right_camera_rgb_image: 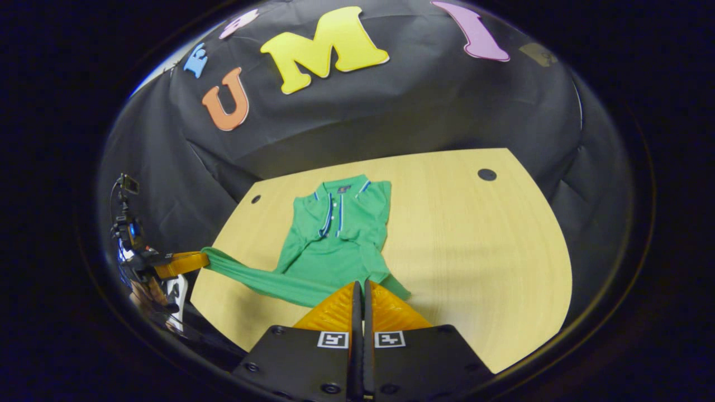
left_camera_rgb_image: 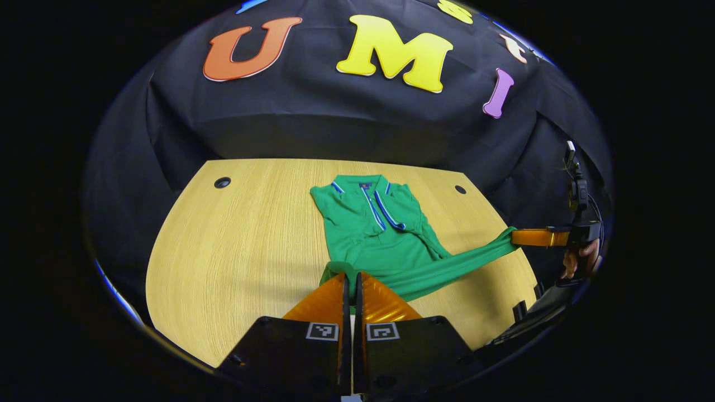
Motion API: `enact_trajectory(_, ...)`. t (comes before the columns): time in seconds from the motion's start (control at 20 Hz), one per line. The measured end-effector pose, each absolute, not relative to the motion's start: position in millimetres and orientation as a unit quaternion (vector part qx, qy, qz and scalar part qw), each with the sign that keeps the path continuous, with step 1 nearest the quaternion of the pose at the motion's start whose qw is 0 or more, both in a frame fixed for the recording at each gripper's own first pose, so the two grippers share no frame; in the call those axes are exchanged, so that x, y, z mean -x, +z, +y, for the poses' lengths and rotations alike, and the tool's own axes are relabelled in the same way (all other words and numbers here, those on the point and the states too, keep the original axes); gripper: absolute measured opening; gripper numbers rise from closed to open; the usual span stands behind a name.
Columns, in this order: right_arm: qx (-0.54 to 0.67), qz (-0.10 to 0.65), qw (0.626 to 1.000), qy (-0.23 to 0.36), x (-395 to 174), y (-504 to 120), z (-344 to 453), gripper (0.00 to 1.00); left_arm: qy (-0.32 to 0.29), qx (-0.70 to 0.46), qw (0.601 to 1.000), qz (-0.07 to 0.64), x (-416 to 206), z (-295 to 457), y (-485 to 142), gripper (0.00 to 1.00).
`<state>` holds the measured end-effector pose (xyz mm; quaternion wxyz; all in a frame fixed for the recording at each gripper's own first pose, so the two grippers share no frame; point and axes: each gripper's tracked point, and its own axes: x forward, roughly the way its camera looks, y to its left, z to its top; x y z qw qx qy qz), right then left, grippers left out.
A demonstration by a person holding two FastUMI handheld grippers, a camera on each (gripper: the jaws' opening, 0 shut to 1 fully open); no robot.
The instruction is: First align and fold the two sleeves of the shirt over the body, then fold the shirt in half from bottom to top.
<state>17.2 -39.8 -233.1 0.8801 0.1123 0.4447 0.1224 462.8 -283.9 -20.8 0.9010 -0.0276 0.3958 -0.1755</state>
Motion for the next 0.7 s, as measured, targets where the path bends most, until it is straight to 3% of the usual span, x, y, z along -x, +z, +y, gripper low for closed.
enact_trajectory(0.7,-0.075,0.38,0.915,0.113,-137,-216,-28,0.02,-0.172,0.05,0.925,0.336,-591,-293,2,0.04)
